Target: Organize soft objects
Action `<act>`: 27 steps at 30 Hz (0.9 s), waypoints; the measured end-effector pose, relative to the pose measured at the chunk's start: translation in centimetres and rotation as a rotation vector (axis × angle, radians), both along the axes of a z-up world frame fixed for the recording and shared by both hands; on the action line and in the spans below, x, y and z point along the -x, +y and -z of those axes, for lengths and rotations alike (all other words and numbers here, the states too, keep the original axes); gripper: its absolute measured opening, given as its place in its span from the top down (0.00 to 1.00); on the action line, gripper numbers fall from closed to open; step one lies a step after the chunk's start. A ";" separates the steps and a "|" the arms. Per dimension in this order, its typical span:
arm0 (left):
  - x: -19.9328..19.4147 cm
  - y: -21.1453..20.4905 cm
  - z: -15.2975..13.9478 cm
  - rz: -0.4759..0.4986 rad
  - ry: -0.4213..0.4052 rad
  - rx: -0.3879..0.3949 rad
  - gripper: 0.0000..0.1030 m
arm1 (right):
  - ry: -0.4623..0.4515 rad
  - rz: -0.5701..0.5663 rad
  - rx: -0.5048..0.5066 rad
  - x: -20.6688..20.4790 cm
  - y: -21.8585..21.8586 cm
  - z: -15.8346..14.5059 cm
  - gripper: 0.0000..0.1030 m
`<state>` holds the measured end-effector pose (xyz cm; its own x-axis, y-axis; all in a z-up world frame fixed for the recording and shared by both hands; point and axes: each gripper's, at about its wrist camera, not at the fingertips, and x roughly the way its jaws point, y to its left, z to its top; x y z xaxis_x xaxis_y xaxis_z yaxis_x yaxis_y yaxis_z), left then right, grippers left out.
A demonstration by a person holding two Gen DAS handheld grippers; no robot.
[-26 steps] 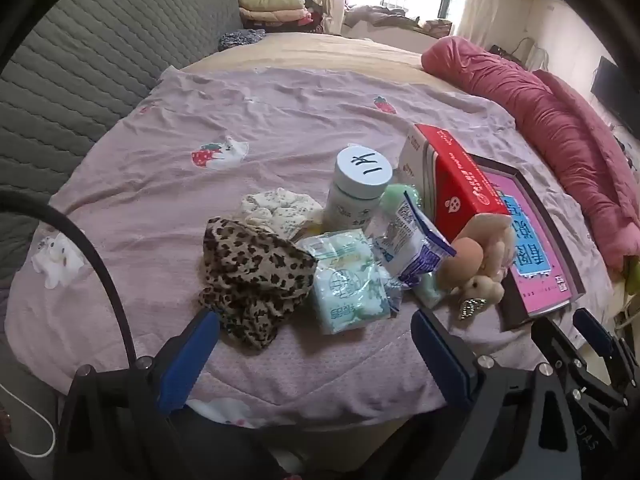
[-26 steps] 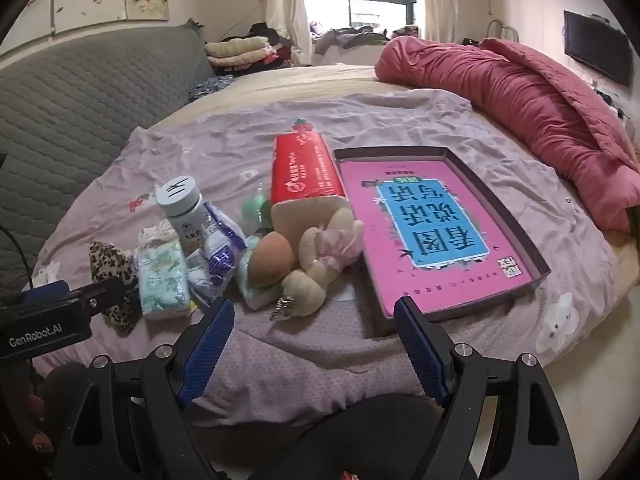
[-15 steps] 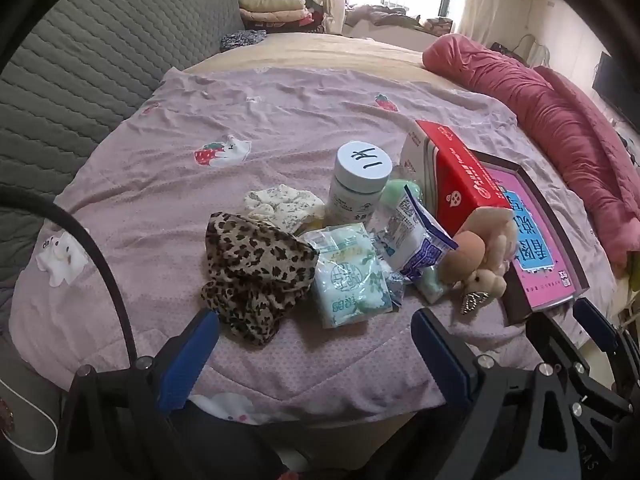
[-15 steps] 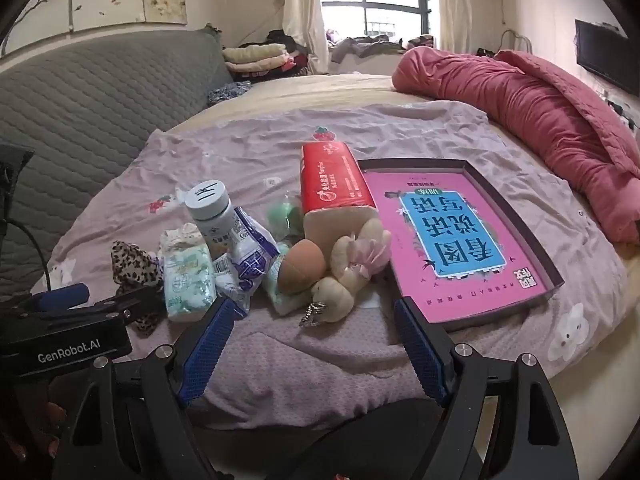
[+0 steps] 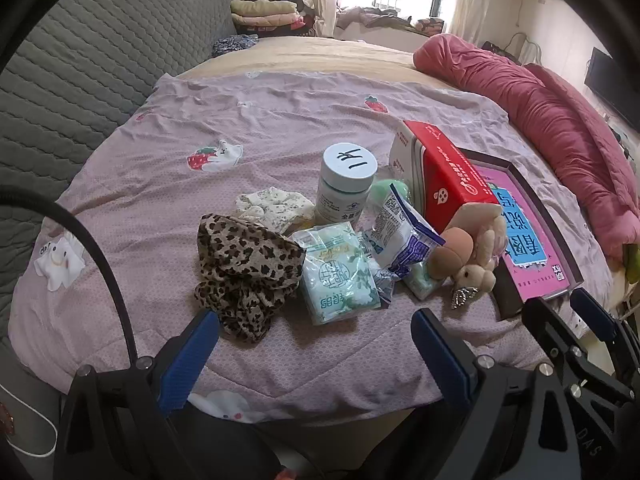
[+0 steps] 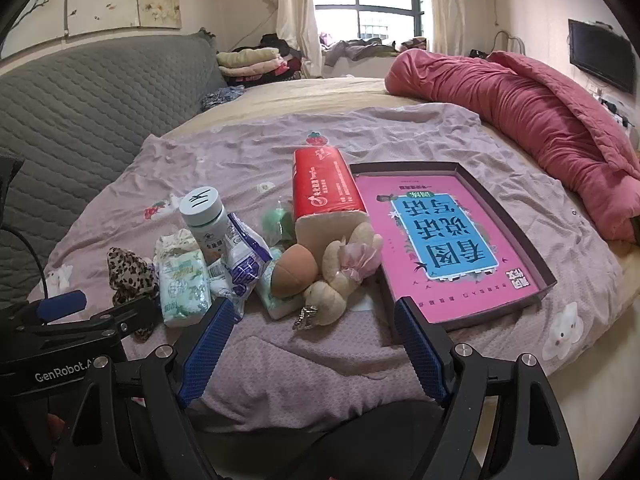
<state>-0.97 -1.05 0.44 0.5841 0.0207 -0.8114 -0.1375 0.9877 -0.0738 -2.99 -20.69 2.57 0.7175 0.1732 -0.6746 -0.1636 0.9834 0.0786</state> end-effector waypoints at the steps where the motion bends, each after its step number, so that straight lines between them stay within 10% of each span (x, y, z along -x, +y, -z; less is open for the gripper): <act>1: 0.0 0.0 0.1 0.000 -0.001 0.001 0.06 | 0.001 0.000 0.000 0.0 0.0 0.0 0.20; 27: 0.2 -0.1 -0.2 0.005 -0.011 0.011 0.06 | 0.005 -0.007 0.013 0.1 0.3 0.1 0.20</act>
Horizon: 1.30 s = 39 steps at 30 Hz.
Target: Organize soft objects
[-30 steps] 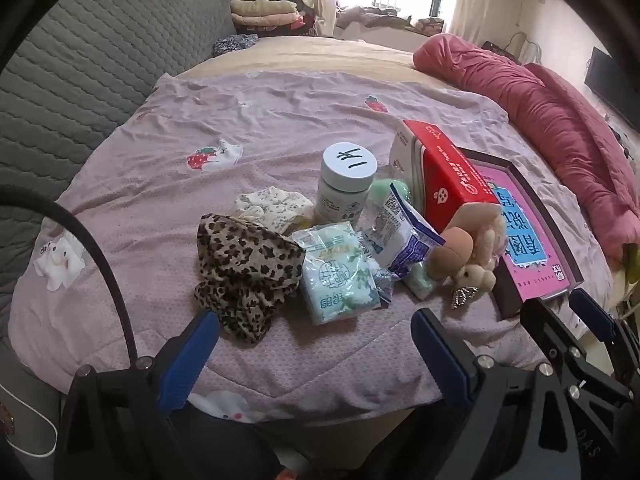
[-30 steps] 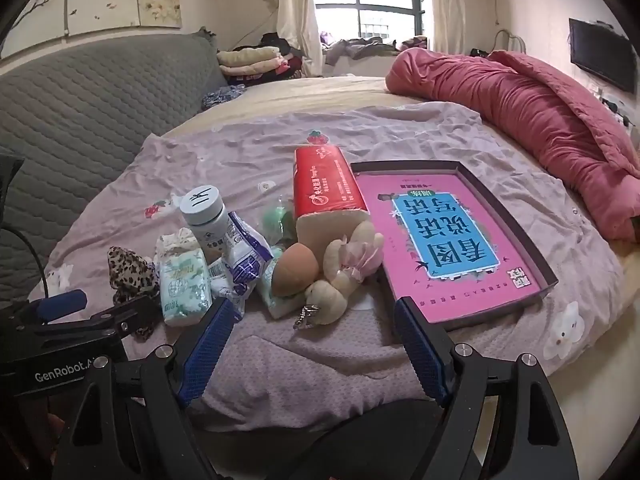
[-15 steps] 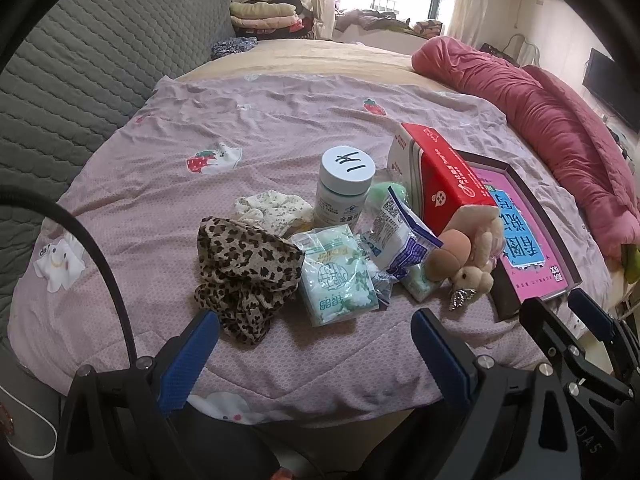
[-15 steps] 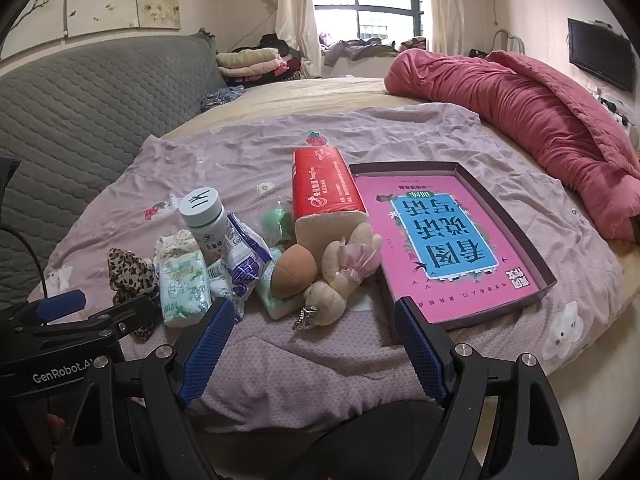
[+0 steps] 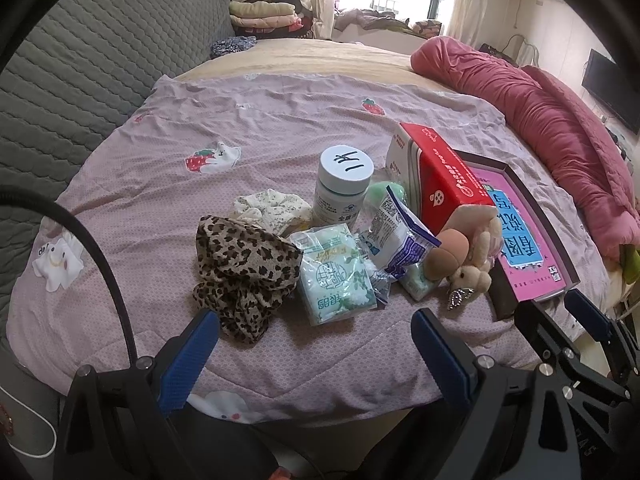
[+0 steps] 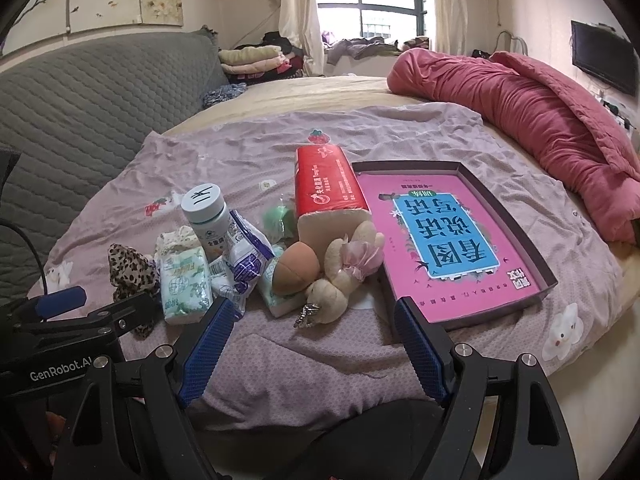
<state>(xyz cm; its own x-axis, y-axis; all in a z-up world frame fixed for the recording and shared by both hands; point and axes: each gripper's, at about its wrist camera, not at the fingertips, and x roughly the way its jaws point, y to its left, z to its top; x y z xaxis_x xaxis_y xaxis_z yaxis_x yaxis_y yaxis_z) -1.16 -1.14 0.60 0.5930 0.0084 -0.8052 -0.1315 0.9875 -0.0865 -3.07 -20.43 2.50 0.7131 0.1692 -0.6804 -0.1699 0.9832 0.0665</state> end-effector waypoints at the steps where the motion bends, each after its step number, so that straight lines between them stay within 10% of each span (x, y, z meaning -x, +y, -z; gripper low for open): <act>1: 0.0 0.0 0.0 -0.001 0.000 0.002 0.06 | -0.001 -0.001 0.000 0.0 0.0 0.0 0.20; 22: 0.1 0.0 0.0 0.001 0.001 0.012 0.06 | 0.010 0.007 -0.008 -0.2 -0.3 0.0 0.20; 39: -1.1 6.4 3.0 -0.116 0.080 0.167 0.06 | 0.064 0.014 -0.040 -1.9 -0.3 1.7 0.20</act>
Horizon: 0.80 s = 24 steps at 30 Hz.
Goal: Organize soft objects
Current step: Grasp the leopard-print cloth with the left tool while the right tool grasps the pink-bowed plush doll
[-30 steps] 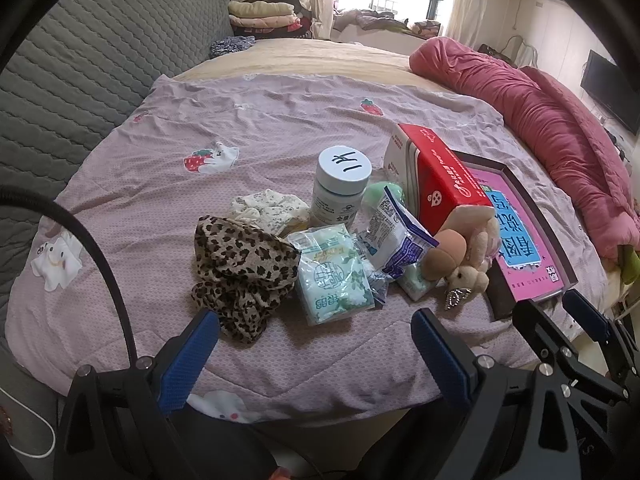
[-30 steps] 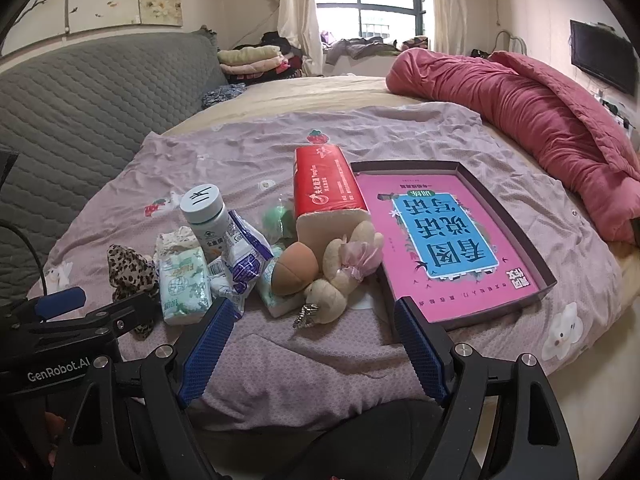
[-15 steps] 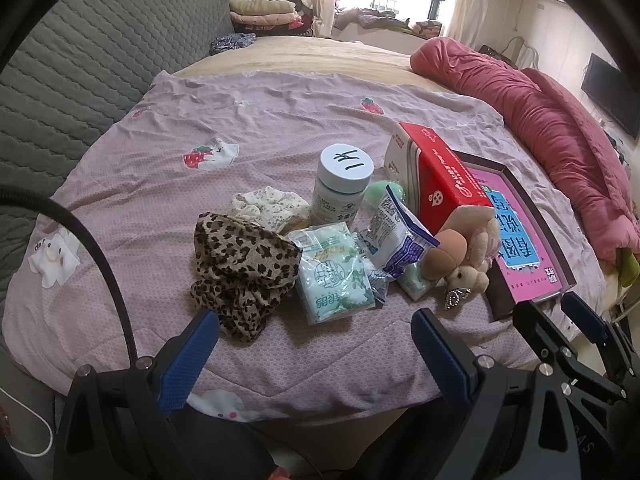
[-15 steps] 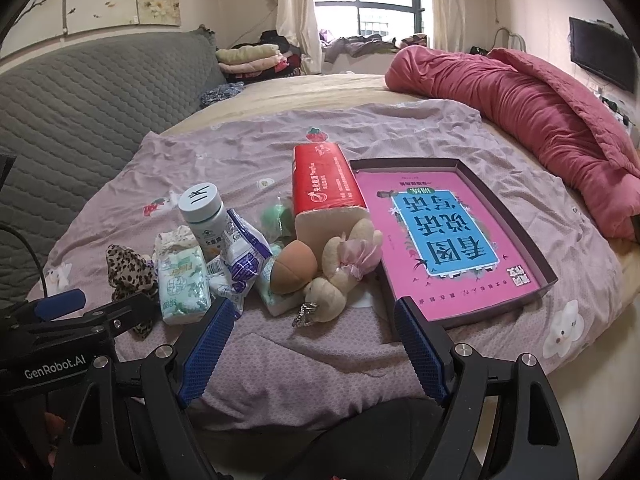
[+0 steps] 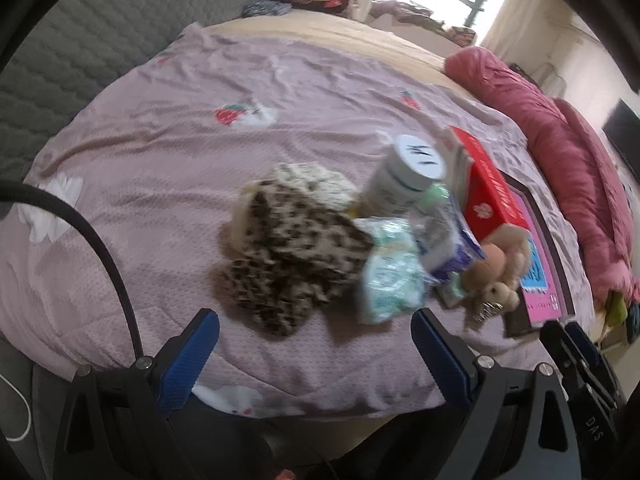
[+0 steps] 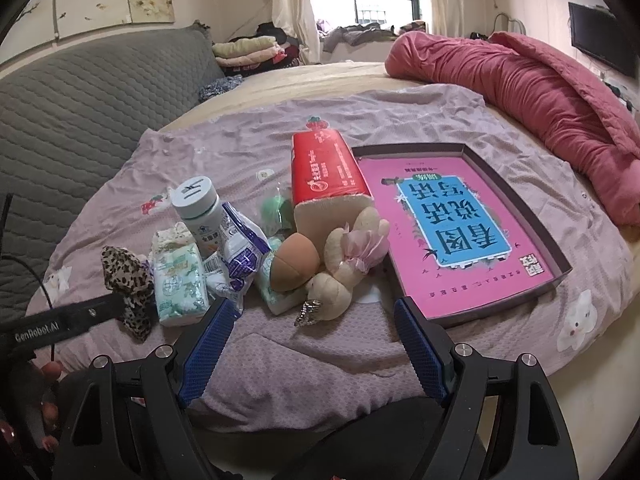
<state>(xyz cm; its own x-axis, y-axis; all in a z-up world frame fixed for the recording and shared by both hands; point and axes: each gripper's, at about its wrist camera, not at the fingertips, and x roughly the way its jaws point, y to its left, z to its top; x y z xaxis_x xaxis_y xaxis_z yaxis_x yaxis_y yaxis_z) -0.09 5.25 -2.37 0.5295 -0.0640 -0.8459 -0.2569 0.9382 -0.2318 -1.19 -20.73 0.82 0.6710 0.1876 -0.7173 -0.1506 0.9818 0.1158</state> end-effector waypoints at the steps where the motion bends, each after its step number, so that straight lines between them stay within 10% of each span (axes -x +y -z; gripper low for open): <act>1: -0.2 0.4 0.3 -0.014 0.006 -0.001 0.06 | 0.008 0.002 -0.002 -0.3 0.0 0.2 0.20; 13: -3.0 2.3 2.6 -0.037 0.005 0.081 0.09 | 0.071 0.031 -0.043 -3.4 -0.4 2.8 0.20; 24: -4.0 2.3 3.7 -0.026 -0.009 0.121 0.50 | 0.119 0.084 -0.070 -5.4 -1.4 4.4 0.20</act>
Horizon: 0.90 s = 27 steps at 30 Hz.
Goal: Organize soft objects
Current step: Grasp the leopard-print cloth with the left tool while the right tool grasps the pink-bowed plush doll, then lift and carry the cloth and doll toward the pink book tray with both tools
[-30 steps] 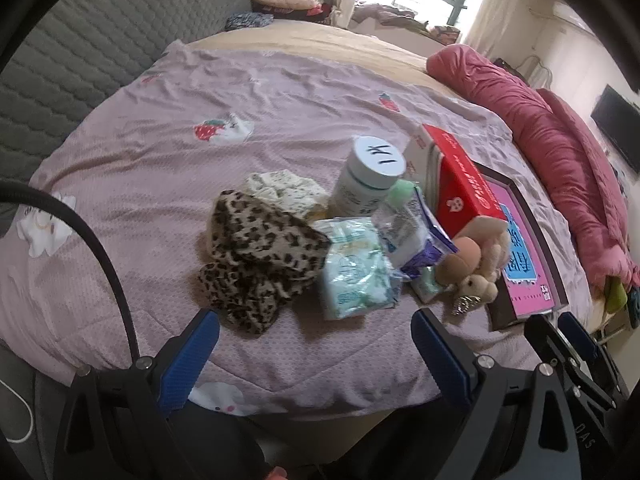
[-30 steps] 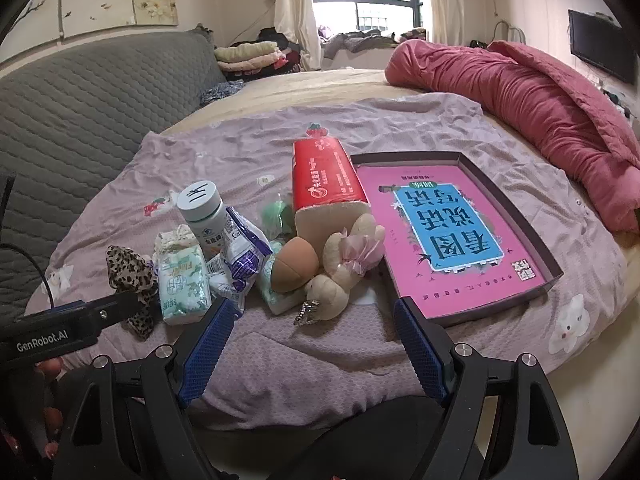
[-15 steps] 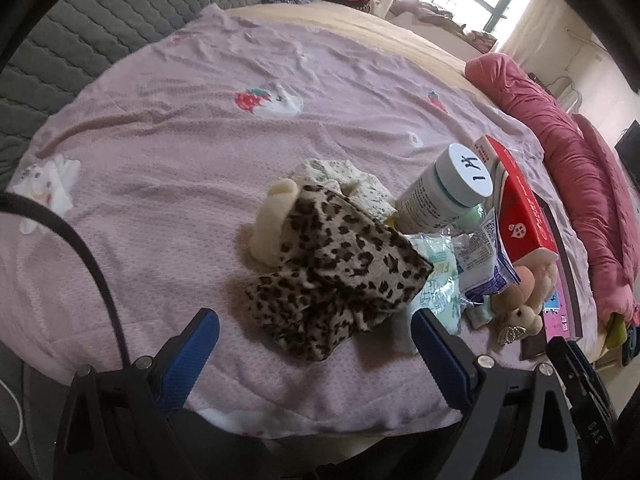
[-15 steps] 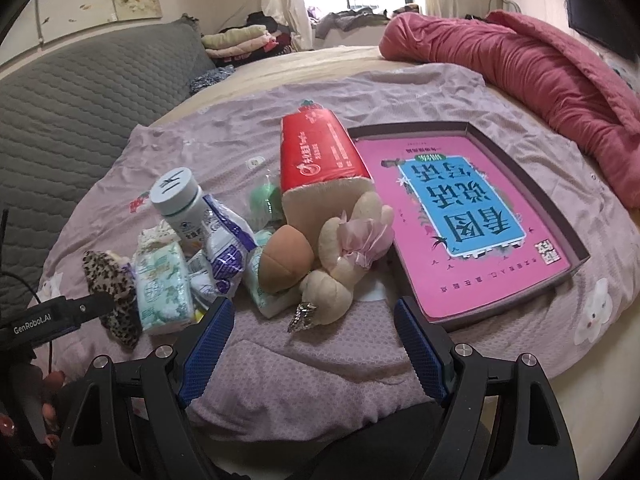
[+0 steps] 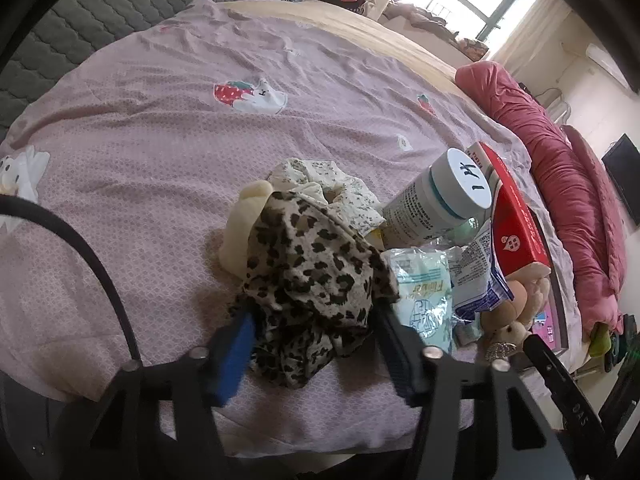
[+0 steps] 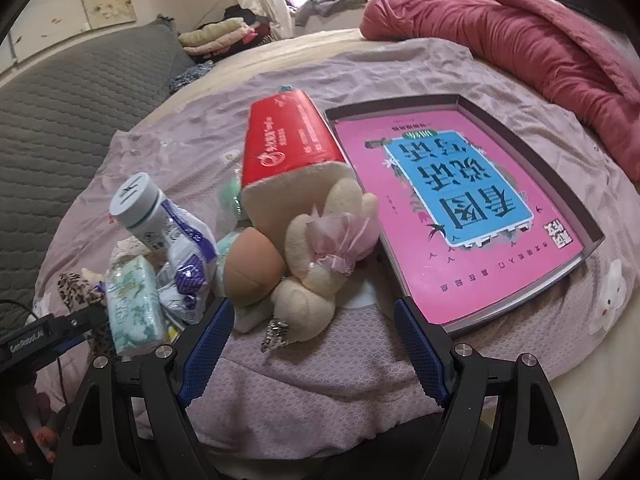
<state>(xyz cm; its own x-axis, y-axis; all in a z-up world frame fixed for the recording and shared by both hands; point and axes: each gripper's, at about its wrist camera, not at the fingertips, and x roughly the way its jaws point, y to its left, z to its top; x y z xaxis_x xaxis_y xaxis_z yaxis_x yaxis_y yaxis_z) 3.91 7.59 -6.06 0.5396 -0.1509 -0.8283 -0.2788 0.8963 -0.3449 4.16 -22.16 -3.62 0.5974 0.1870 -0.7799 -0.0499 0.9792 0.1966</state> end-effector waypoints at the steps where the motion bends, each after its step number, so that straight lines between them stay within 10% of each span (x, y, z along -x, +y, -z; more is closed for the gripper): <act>1: 0.0 0.0 0.0 0.004 -0.003 0.007 0.52 | 0.003 0.005 0.001 -0.2 -0.1 0.2 0.20; 15: 0.7 0.7 0.4 -0.003 -0.012 0.062 0.74 | 0.031 -0.044 -0.050 -1.8 -0.1 1.9 0.69; 27: 2.5 1.2 -1.6 -0.031 -0.076 0.040 0.81 | -0.059 -0.053 -0.085 -0.1 -0.8 -0.5 0.72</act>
